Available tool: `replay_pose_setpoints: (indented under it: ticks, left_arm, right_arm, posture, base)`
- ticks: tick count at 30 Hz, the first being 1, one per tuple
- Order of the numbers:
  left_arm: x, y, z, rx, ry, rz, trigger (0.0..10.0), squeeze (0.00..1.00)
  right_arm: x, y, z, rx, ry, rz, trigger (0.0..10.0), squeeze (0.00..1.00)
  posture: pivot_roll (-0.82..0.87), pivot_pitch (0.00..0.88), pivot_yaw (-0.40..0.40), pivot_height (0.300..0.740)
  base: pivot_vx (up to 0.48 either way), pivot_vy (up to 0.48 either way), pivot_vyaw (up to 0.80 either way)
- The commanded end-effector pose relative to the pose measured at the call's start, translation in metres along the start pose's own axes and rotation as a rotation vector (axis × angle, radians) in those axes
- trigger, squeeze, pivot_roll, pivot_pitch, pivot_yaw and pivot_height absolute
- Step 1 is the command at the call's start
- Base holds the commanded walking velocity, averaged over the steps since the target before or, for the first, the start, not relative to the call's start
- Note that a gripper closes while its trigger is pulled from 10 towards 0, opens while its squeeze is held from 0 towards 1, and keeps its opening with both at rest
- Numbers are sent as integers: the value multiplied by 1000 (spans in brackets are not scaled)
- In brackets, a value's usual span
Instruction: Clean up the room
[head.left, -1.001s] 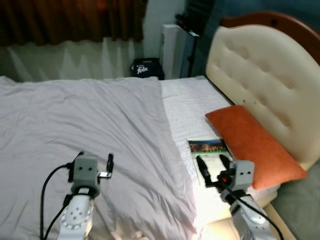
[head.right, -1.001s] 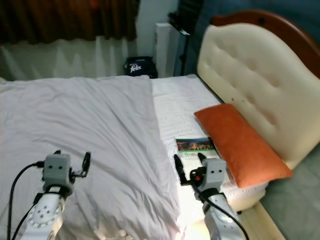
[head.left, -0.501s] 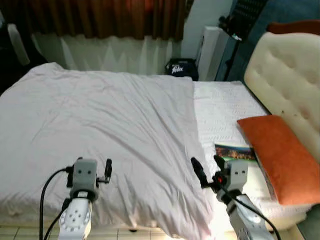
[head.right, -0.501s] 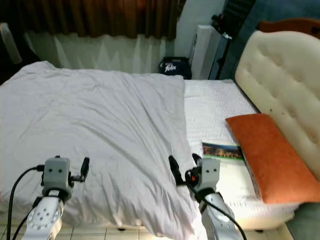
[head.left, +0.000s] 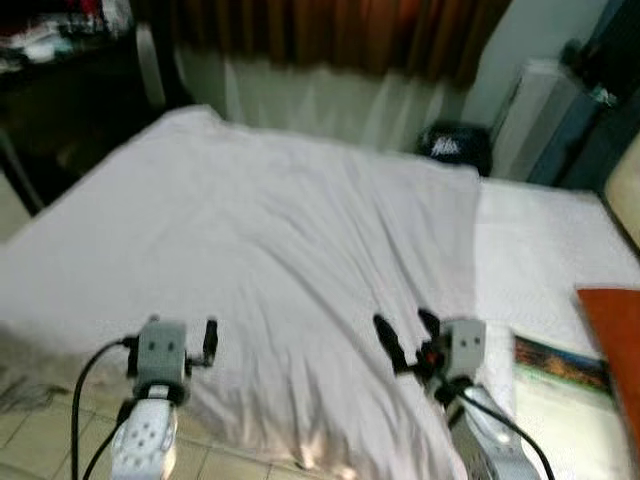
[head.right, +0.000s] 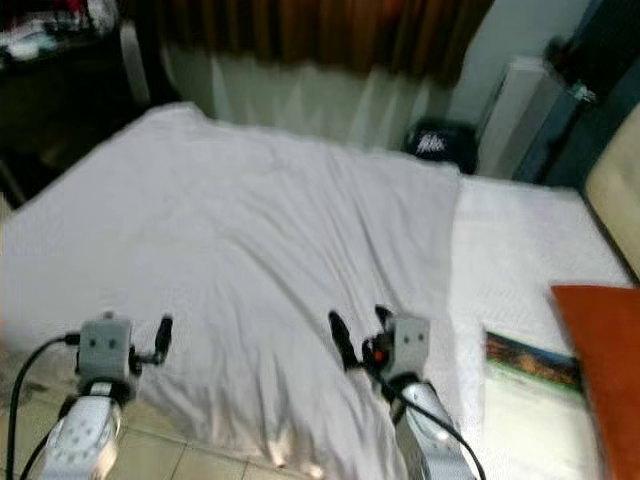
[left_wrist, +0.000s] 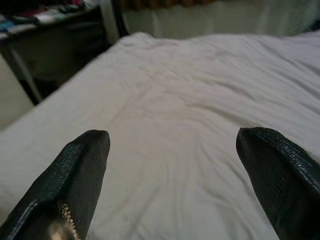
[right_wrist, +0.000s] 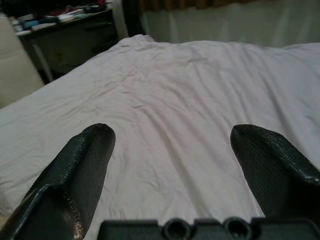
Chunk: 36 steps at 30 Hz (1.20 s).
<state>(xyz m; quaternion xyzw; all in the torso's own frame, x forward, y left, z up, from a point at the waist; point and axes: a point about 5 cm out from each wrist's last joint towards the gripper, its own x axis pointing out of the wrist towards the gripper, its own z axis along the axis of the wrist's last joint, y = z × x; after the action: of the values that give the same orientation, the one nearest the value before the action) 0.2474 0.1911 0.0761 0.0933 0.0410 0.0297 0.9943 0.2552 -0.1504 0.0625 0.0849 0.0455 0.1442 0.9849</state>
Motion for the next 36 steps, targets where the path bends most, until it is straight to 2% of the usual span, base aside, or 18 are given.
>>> replay_pose_setpoints:
  ticks: [1, 9, 13, 17, 21, 23, 28, 33, 36]
  left_arm:
    - [-3, -5, -6, 0, 26, -22, 10000, 0]
    - [-3, -5, -4, -28, 5, -44, 10000, 0]
    - [-4, -3, -4, -30, 5, -39, 10000, 0]
    - [-4, 0, -4, -38, 0, -25, 10000, 0]
    - [-3, 10, 9, 21, -73, 10, 10000, 0]
    - [1, 12, 19, 23, -109, -2, 10000, 0]
    - [13, 16, 30, 42, -131, 20, 10000, 0]
    - [12, 16, 34, 61, -152, 13, 10000, 0]
    - [15, 21, 44, 78, -188, 13, 10000, 0]
  right_arm:
    - [-3, -7, -3, -14, 26, -20, 10000, 0]
    - [-4, -8, -4, -7, 25, -39, 10000, 0]
    - [-4, -10, -5, -6, 27, -48, 10000, 0]
    - [-5, -19, 18, 5, -127, -141, 10000, 0]
    - [-2, -15, 42, -36, -214, -146, 10000, 0]
    - [1, -13, 42, -33, -207, -135, 10000, 0]
    - [6, -6, 36, -42, -173, -96, 10000, 0]
    - [7, -4, 35, -43, -159, -88, 10000, 0]
    - [3, -2, 26, -57, -115, -75, 10000, 0]
  posture:
    - [28, 0, -45, 740]
    - [29, 0, -44, 740]
    - [30, 0, -45, 740]
    - [35, 0, -48, 740]
    - [41, 0, -54, 740]
    - [46, 0, -58, 740]
    - [55, 0, -65, 740]
    - [57, 0, -66, 740]
    - [63, 0, -66, 740]
  base:
    - [0, 0, 519]
    - [0, 0, 0]
    - [314, 362, 0]
    - [295, 367, 0]
    - [0, 0, 0]
    - [0, 0, 0]
    - [0, 0, 0]
    - [0, 0, 0]
    - [0, 0, 0]
